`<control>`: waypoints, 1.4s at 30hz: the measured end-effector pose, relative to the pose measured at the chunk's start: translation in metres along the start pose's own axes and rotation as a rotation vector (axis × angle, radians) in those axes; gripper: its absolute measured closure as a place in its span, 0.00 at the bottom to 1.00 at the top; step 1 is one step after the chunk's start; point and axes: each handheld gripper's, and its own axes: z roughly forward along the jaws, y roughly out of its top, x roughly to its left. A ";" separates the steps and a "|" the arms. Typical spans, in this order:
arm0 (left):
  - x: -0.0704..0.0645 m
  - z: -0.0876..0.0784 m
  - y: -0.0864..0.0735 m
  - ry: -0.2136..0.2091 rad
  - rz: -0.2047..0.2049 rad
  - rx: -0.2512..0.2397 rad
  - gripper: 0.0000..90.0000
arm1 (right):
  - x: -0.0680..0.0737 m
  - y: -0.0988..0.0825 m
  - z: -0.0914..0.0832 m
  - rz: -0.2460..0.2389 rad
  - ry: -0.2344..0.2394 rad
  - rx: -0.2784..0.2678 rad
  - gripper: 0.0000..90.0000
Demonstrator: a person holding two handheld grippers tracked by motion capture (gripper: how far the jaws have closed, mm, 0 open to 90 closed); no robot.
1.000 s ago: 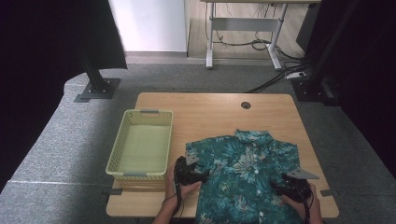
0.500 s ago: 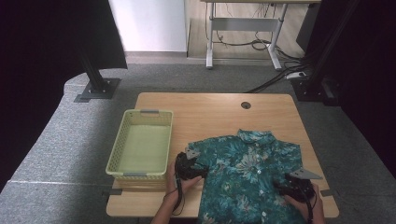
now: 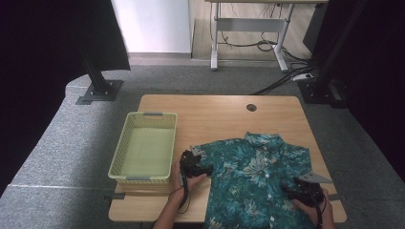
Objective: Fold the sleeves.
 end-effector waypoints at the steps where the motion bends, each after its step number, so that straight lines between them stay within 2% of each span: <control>1: 0.000 0.001 0.001 0.003 -0.006 -0.002 0.20 | -0.001 0.000 0.000 0.001 -0.002 -0.002 0.39; 5: 0.002 0.003 0.003 0.011 -0.009 -0.004 0.21 | -0.001 -0.001 0.000 0.003 -0.006 -0.002 0.39; 8: 0.002 0.005 0.005 0.014 -0.007 -0.011 0.26 | -0.001 0.000 0.000 0.001 -0.013 -0.002 0.39; 12: 0.003 0.007 0.007 0.006 -0.022 -0.022 0.35 | 0.000 0.000 0.000 0.005 -0.017 -0.003 0.39; 16: 0.003 0.010 0.009 0.018 -0.021 -0.036 0.42 | 0.000 -0.001 0.000 0.006 -0.019 -0.005 0.39; 19: 0.003 0.010 0.010 0.038 -0.021 -0.038 0.51 | 0.000 -0.001 0.000 0.006 -0.019 -0.003 0.39; 20: 0.003 0.010 0.010 0.035 -0.023 -0.040 0.55 | 0.000 -0.001 0.000 0.006 -0.019 -0.004 0.39; 22: 0.005 0.010 0.011 0.003 -0.026 -0.037 0.66 | 0.000 -0.001 0.000 0.006 -0.019 -0.004 0.39; 29: 0.010 0.009 0.010 -0.013 -0.049 -0.034 0.87 | 0.000 -0.001 0.000 0.007 -0.019 -0.006 0.39; 31: 0.014 0.009 0.008 -0.047 -0.079 -0.041 0.91 | 0.000 -0.001 0.000 0.006 -0.019 -0.007 0.39; 35: 0.017 0.010 0.006 -0.080 -0.102 -0.046 0.96 | 0.000 -0.001 0.000 0.004 -0.018 -0.008 0.39; 42: 0.017 0.009 0.006 -0.083 -0.089 -0.046 0.99 | 0.000 -0.001 0.000 0.004 -0.017 -0.010 0.39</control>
